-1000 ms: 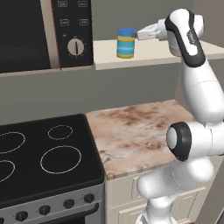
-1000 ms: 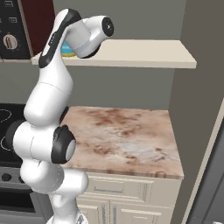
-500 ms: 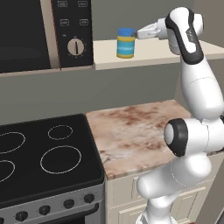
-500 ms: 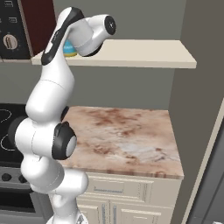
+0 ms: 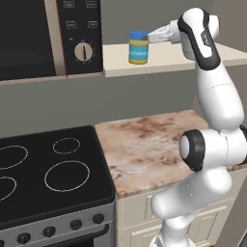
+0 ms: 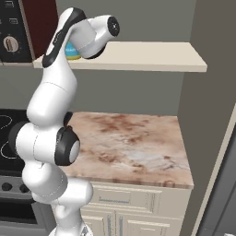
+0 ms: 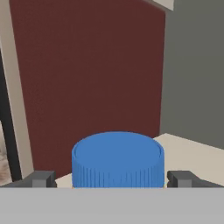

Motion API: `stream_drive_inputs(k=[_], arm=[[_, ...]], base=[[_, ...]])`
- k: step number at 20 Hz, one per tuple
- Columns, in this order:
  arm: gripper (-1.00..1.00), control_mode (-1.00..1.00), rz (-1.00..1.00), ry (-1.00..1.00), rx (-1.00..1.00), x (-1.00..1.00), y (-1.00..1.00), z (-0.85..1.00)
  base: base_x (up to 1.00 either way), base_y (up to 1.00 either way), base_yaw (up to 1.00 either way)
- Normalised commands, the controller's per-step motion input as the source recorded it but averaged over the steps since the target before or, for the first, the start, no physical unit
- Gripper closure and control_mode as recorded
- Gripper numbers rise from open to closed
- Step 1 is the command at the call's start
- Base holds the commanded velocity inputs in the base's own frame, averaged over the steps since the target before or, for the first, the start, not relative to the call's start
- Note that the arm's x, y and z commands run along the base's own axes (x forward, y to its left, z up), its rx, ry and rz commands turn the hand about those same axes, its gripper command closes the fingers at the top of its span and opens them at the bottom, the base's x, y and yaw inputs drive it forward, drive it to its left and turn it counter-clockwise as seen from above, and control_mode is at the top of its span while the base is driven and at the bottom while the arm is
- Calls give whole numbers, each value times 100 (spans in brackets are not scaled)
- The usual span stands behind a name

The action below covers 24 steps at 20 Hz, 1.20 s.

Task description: Move the mayonnaise and oil and vinegar bottle from the cabinet to the dining counter.

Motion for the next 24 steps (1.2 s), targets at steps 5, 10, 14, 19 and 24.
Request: stream_drive_inputs(k=[5, 10, 14, 19, 24], arm=[[-100, -100, 0, 0, 0, 7, 13, -2], [-100, -100, 0, 0, 0, 5, 9, -3], [-100, -100, 0, 0, 0, 0, 19, -6], [-100, -100, 0, 0, 0, 2, 27, -8], [100, -100, 0, 1, 0, 6, 29, -13]], base=[[0, 0, 0], [0, 0, 0], [0, 0, 0], [0, 0, 0], [0, 0, 0]])
